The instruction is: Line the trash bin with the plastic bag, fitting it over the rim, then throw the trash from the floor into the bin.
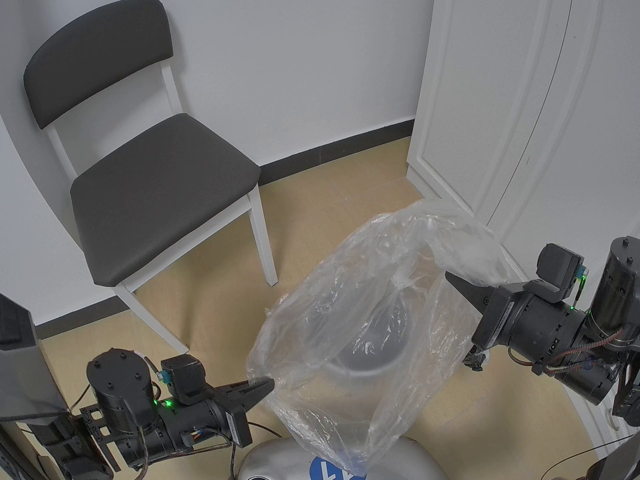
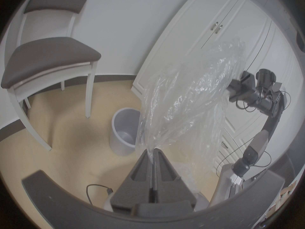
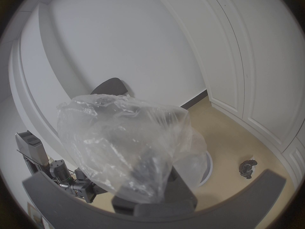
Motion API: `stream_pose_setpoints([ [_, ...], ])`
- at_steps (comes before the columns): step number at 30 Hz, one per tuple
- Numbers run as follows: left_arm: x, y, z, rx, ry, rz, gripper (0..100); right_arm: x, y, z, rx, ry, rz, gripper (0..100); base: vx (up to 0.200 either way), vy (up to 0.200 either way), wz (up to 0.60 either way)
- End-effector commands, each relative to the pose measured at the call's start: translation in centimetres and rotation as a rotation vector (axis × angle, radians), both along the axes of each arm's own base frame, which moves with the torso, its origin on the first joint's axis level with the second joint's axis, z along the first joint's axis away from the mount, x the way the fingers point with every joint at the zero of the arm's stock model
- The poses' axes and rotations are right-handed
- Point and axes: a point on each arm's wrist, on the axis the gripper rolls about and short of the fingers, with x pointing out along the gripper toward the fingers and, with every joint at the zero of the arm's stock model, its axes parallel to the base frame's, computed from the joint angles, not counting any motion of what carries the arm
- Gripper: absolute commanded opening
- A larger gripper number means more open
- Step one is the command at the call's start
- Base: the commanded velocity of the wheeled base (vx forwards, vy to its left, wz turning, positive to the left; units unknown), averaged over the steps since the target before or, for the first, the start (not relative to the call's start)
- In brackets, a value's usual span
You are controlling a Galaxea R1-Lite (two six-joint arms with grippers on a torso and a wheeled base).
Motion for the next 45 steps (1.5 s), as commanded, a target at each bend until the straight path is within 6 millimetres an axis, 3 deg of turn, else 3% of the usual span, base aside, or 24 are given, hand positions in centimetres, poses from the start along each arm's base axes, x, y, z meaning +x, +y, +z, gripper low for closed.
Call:
stream_pose_setpoints([
  [1, 0.2, -1.3, -3.3, 0.088, 0.120, -0.031, 0, -0.2, 0.1, -0.6, -0.028, 0.009, 0.013, 0, 0.000, 0.000, 0.00],
  [8, 1.1, -2.3, -4.9, 0.064, 0.204, 0.008, 0, 0.9, 2.2, -0.6, -0.100, -0.005, 0.040, 0, 0.000, 0.000, 0.00],
  [14, 2.5, -2.5, -4.7, 0.000, 0.215, 0.087, 0, 1.3, 3.7, 2.5, -0.172, -0.004, 0.071, 0, 0.000, 0.000, 0.00],
  [18, 2.6, -2.3, -4.5, -0.026, 0.231, 0.107, 0, 1.4, 4.0, 3.2, -0.190, 0.003, 0.073, 0, 0.000, 0.000, 0.00],
  [19, 2.5, -2.3, -4.6, -0.037, 0.244, 0.112, 100, 1.4, 4.1, 3.1, -0.208, 0.006, 0.073, 0, 0.000, 0.000, 0.00],
  [34, 3.8, -1.9, -5.1, -0.051, 0.257, 0.159, 100, 0.5, 5.0, 3.9, -0.267, -0.023, 0.123, 0, 0.000, 0.000, 0.00],
  [45, 5.1, 0.3, -5.8, -0.029, 0.271, 0.255, 100, 0.2, 4.0, 5.2, -0.271, -0.044, 0.111, 0, 0.000, 0.000, 0.00],
])
